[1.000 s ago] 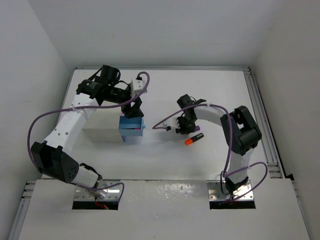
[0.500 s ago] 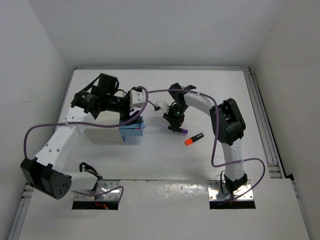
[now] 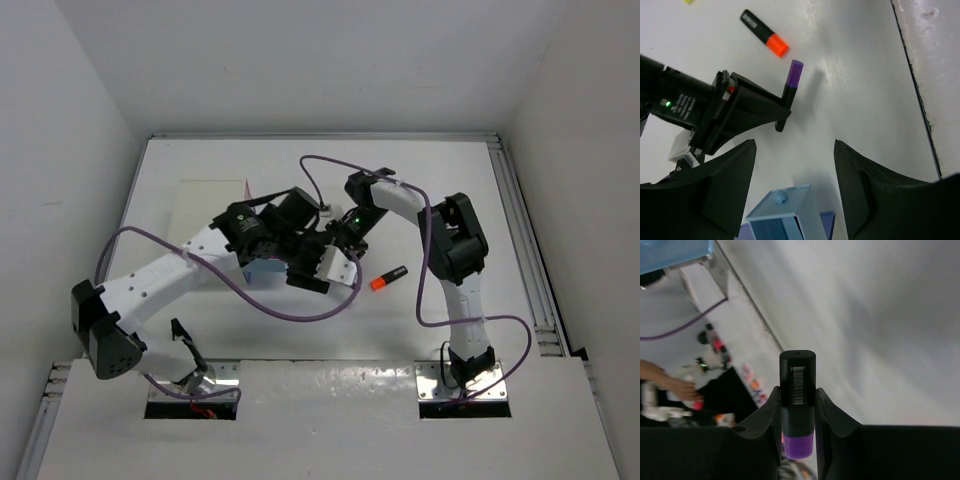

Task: Sort the stationery into containers
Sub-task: Pick up the pen from the center of the board.

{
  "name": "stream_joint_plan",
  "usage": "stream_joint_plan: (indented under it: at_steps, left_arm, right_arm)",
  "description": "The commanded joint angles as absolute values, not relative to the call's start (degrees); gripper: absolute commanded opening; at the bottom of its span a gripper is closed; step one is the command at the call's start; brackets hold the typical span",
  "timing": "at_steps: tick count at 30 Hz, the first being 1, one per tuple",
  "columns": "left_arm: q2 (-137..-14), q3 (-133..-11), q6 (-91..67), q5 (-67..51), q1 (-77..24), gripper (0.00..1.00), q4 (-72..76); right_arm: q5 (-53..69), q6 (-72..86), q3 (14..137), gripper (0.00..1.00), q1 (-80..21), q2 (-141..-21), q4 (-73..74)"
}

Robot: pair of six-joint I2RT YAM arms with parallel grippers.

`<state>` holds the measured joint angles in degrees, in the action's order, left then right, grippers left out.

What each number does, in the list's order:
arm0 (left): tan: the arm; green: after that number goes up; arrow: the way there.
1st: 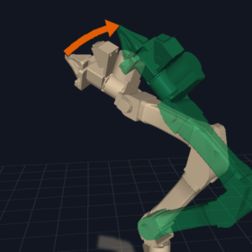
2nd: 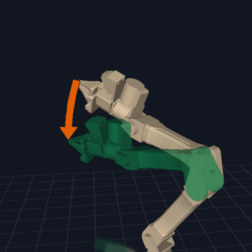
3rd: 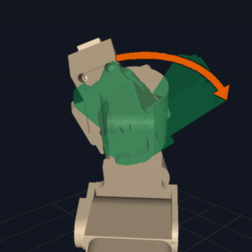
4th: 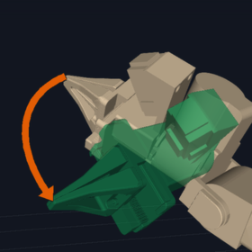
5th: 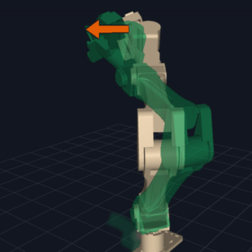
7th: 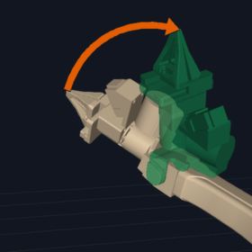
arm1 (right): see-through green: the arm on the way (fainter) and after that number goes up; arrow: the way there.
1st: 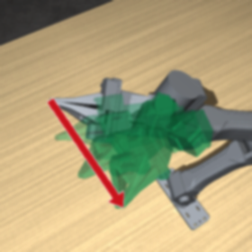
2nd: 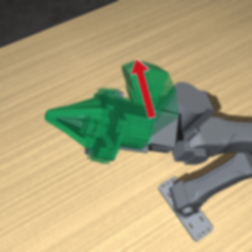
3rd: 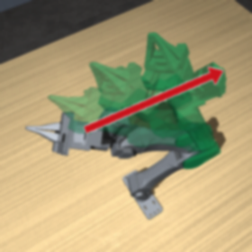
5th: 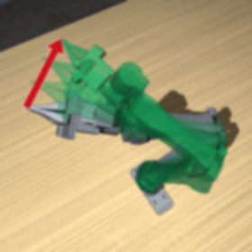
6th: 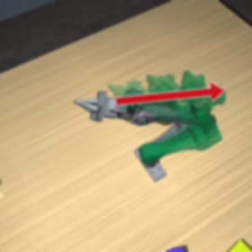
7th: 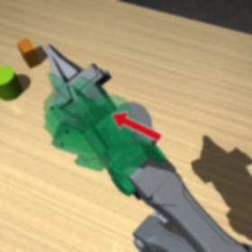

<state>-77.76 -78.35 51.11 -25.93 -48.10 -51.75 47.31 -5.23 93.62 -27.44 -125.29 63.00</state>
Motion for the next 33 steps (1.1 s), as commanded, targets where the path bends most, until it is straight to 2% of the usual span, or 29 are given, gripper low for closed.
stream_joint_plan:
  at_steps: [1,10,15,33]
  left_arm:
    - [-80.6,-79.4,53.2,-19.1,-52.5,0.69,-51.6]
    - [-84.5,-78.4,54.5,-18.4,-57.9,0.68,-49.8]
    - [-86.6,-78.4,54.8,-21.7,-58.8,0.66,-50.4]
    - [-89.3,-77.8,55.4,-23.7,-61.0,0.46,-48.8]
  right_arm:
    - [53.8,4.9,90.3,0.0,-27.1,-123.2,62.5]
    - [58.2,16.5,83.4,0.0,-27.1,-121.4,59.2]
    - [60.6,21.1,80.7,0.0,-27.1,-119.0,56.1]
    - [64.5,24.3,77.8,0.0,-27.5,-113.4,52.7]
